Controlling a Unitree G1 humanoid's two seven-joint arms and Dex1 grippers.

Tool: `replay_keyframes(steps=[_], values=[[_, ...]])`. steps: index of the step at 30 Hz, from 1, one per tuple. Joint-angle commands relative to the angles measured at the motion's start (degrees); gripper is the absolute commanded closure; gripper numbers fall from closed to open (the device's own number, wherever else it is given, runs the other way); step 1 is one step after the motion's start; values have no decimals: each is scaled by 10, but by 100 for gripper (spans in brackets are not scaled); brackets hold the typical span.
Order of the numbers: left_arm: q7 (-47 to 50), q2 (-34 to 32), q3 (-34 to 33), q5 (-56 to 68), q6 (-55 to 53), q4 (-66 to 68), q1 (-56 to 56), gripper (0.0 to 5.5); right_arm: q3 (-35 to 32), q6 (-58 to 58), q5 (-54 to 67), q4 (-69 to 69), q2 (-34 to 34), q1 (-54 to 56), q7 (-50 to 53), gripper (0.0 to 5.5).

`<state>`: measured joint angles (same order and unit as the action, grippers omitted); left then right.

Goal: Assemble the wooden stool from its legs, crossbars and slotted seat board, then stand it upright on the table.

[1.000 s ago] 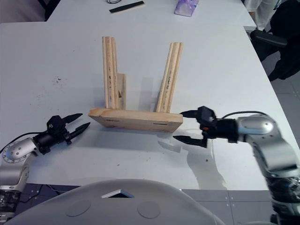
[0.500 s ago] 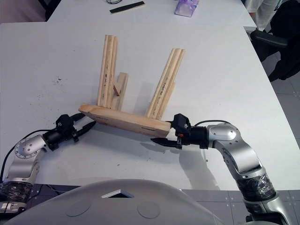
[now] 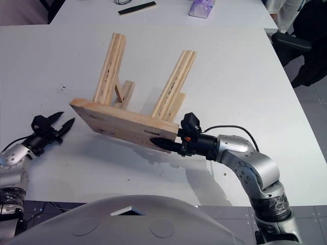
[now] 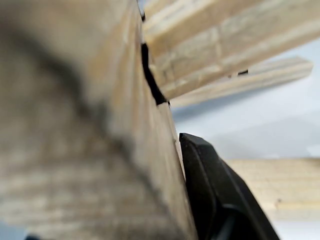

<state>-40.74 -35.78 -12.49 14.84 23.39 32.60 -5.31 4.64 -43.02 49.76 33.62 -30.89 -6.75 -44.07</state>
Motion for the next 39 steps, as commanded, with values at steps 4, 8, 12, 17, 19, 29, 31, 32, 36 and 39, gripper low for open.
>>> replay_keyframes(steps=[4, 8, 12, 17, 19, 29, 31, 32, 36, 39], values=[[62, 32, -9, -28, 8, 102, -5, 305, -61, 159, 612, -32, 105, 320, 511, 402], [77, 54, -6, -23, 18, 87, -26, 305, -97, 241, 606, -84, 188, 370, 708, 418], [90, 65, -4, -22, 22, 82, -34, 305, -158, 277, 470, -165, 232, 341, 848, 418], [96, 73, 7, -27, 22, 77, -33, 305, -204, 310, 366, -296, 239, 329, 896, 418], [98, 74, 12, -30, 20, 73, -28, 305, -197, 299, 336, -330, 240, 306, 910, 418], [97, 75, 26, -38, 17, 63, -14, 305, -132, 195, 323, -322, 262, 229, 943, 362], [98, 78, 28, -37, 15, 57, -13, 305, -146, 196, 322, -328, 264, 227, 938, 319], [98, 79, 30, -36, 14, 55, -11, 305, -157, 198, 326, -329, 266, 227, 937, 306], [102, 81, 31, -30, 7, 43, -10, 305, -197, 194, 365, -301, 267, 219, 945, 240], [107, 84, 29, -24, 2, 32, -16, 305, -214, 166, 427, -246, 244, 182, 950, 240]])
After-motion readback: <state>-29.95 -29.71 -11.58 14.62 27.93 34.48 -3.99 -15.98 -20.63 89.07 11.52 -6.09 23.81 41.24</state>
